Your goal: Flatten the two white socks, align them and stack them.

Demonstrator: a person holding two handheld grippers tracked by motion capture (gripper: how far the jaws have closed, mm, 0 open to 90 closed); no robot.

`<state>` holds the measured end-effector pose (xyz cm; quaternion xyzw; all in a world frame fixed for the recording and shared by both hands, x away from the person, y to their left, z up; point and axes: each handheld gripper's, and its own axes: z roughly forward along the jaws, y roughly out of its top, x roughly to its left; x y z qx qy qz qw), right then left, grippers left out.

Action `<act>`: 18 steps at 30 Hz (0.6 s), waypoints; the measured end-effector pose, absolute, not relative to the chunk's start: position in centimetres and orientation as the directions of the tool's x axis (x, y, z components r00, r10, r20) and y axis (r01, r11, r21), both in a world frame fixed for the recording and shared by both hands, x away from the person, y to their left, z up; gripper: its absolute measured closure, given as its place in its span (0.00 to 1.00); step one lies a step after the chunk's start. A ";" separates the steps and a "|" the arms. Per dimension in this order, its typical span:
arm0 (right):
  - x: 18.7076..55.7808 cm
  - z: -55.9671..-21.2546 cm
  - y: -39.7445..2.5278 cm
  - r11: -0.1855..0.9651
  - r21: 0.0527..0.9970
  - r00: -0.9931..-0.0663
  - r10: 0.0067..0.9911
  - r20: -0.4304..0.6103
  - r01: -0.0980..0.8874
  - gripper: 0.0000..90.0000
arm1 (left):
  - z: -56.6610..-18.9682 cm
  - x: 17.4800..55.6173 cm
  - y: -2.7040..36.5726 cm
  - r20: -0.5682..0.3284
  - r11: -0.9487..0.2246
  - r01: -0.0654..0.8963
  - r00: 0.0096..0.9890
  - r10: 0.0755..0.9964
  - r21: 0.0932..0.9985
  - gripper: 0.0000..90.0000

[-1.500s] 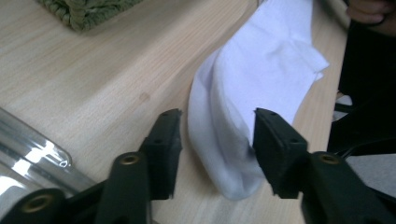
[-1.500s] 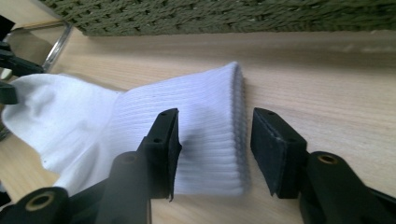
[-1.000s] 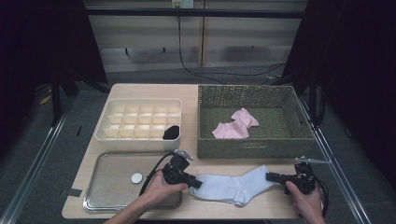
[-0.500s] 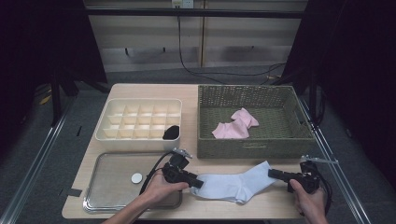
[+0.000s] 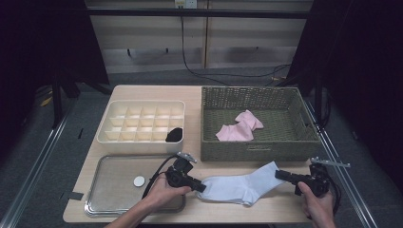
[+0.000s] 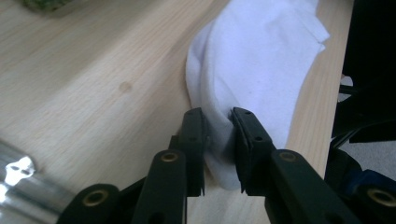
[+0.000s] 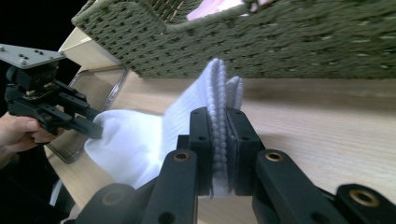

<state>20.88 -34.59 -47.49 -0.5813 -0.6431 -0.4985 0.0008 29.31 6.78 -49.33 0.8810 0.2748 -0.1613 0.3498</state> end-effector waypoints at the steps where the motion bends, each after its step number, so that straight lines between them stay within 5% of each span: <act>1: 20.8 -47.3 -34.4 -0.168 0.639 -0.328 0.745 0.581 0.750 0.91 | -49.3 29.3 6.7 -0.474 -0.602 0.598 0.797 0.375 0.529 0.86; 18: 21.2 -45.9 -31.0 -0.155 0.656 -0.393 0.692 0.605 0.738 0.91 | -49.3 29.9 5.6 -0.488 -0.569 0.619 0.782 0.386 0.541 0.88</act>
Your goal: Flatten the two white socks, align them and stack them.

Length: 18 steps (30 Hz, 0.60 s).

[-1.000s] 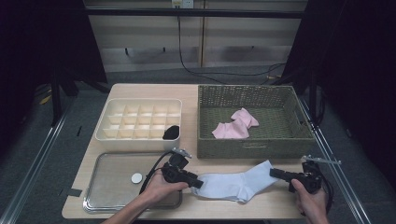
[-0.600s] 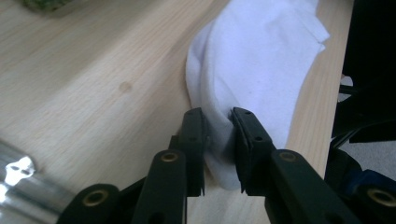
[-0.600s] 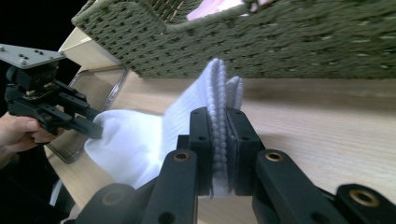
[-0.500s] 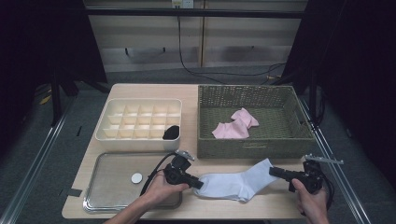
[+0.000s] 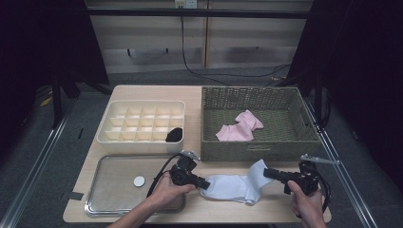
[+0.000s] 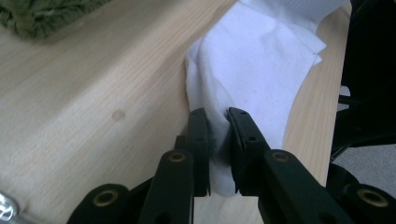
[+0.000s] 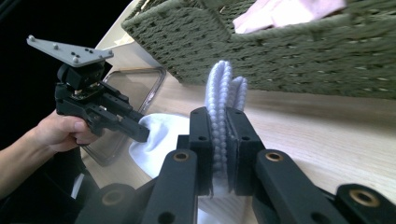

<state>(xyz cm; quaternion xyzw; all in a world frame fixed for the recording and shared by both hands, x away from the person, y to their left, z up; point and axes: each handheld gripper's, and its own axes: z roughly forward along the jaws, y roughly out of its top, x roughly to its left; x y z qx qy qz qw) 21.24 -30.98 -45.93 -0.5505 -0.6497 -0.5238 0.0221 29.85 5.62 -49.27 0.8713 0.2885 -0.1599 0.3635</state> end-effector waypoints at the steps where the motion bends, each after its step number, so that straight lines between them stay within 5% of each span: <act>1: 21.3 -45.9 -30.8 -0.149 0.659 -0.400 0.690 0.604 0.738 0.91 | -49.2 29.9 5.5 -0.493 -0.570 0.625 0.777 0.391 0.533 0.89; 18: 23.1 -46.0 -28.3 -0.112 0.644 -0.422 0.670 0.611 0.756 0.91 | -48.6 30.0 6.4 -0.512 -0.532 0.642 0.765 0.390 0.552 0.85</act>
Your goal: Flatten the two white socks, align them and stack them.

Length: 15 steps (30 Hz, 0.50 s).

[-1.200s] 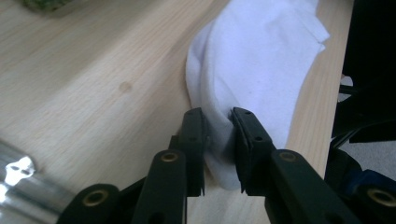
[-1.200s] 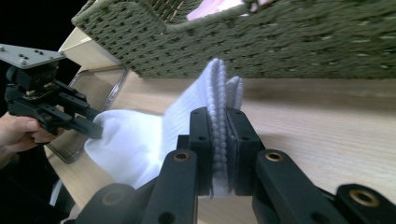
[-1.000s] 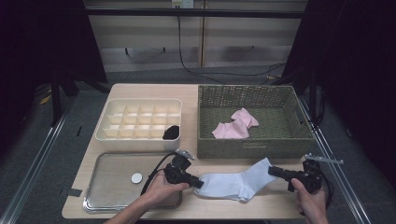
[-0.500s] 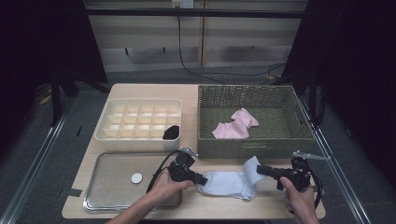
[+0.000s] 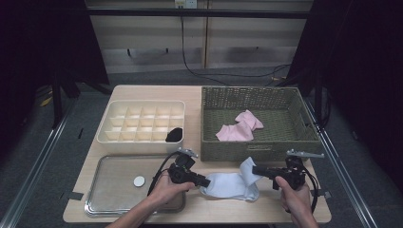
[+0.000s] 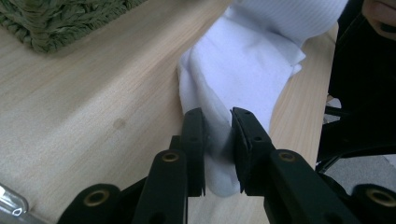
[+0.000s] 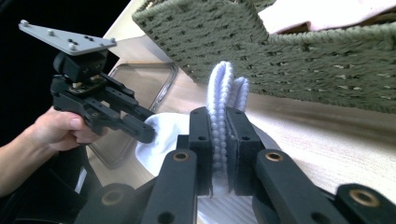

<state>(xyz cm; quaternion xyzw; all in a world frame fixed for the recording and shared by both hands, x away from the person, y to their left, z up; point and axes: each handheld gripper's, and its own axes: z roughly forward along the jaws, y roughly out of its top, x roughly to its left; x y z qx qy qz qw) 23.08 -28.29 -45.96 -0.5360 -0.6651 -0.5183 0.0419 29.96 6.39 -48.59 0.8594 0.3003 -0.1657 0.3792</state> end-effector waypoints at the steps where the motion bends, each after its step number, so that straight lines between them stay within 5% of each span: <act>1: 23.1 -46.0 -28.2 -0.110 0.642 -0.421 0.670 0.612 0.759 0.91 | -48.6 30.0 6.4 -0.509 -0.534 0.641 0.765 0.394 0.551 0.87; 15: 23.9 -45.4 -25.4 -0.076 0.644 -0.462 0.634 0.621 0.761 0.91 | -48.9 30.3 5.0 -0.521 -0.505 0.659 0.751 0.405 0.557 0.92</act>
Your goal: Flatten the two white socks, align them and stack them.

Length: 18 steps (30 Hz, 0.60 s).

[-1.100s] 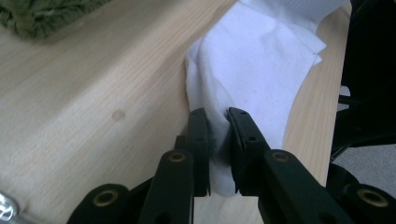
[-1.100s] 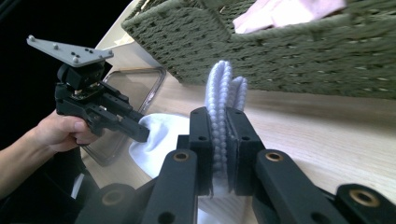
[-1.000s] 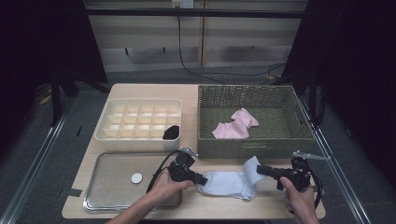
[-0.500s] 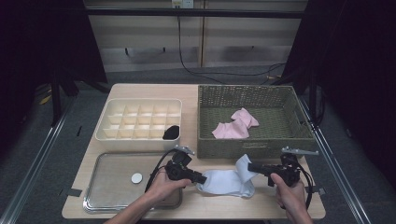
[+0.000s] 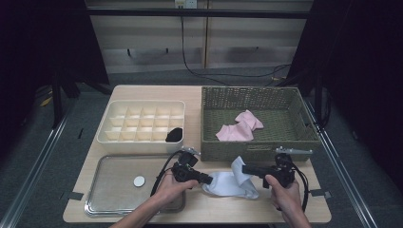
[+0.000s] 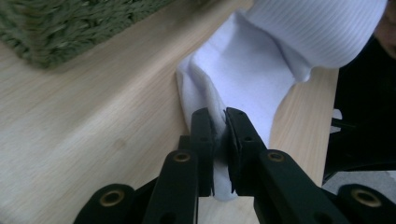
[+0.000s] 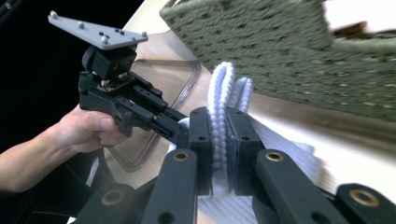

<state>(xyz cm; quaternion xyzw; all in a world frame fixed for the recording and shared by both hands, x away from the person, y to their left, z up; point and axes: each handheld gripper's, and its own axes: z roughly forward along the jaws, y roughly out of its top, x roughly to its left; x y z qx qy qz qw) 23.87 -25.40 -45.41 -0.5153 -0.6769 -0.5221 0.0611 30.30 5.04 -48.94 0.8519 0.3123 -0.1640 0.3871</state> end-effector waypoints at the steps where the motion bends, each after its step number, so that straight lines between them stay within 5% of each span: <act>1: 24.0 -45.5 -25.1 -0.070 0.640 -0.463 0.632 0.622 0.765 0.91 | -48.9 30.3 5.0 -0.520 -0.503 0.656 0.754 0.402 0.562 0.92; 18: 25.0 -47.5 -22.4 0.027 0.618 -0.467 0.682 0.563 0.786 0.90 | -48.6 30.5 6.0 -0.538 -0.481 0.673 0.739 0.405 0.562 0.88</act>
